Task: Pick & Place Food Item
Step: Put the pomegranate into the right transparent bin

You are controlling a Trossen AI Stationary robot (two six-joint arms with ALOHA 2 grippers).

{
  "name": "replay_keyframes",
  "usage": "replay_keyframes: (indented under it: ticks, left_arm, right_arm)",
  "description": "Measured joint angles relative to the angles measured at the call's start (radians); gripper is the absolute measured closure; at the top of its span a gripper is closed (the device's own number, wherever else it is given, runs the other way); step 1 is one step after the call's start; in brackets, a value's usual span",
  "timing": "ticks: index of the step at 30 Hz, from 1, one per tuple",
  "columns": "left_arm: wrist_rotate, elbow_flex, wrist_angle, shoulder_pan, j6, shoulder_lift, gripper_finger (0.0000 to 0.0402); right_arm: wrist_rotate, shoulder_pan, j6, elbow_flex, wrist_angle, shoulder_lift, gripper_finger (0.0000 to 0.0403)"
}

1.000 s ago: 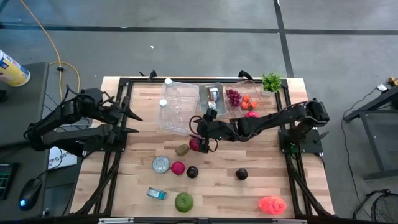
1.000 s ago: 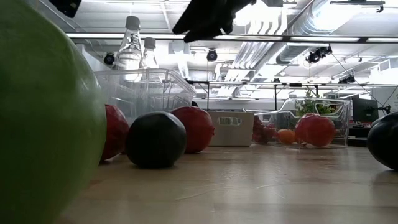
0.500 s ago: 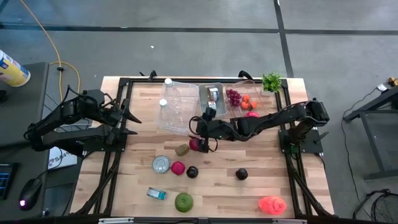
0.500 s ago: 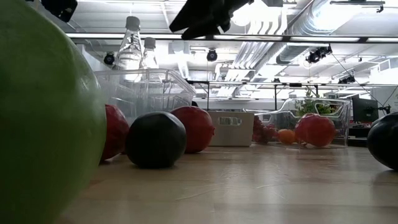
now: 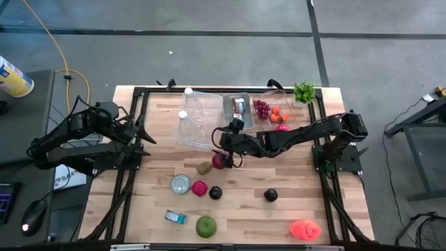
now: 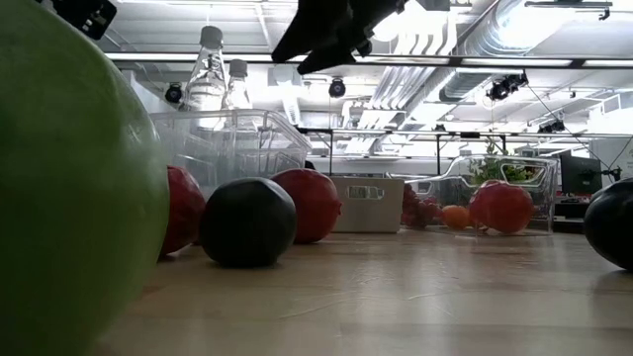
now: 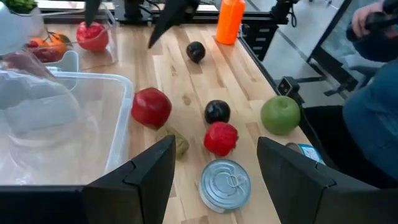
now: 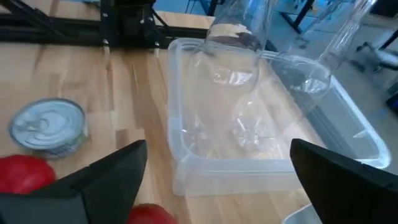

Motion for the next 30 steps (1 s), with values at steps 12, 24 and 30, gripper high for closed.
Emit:
replay_keyframes:
  ticks: [12,24,30]
  left_arm:
    - [0.043,0.0,-0.02,0.0,0.006,0.0,0.0181]
    - [0.112,0.0,-0.024,0.0,0.009,0.0,0.0181]
    - [0.112,0.0,-0.024,0.0,0.025,0.0,0.0181]
  right_arm:
    - [-0.047,-0.028,0.014,-0.005,-0.049,0.0,0.0021]
    - [-0.246,-0.035,0.025,-0.126,-0.096,0.0,0.0026]
    - [-0.287,-0.033,0.023,-0.227,0.086,0.0,0.0026]
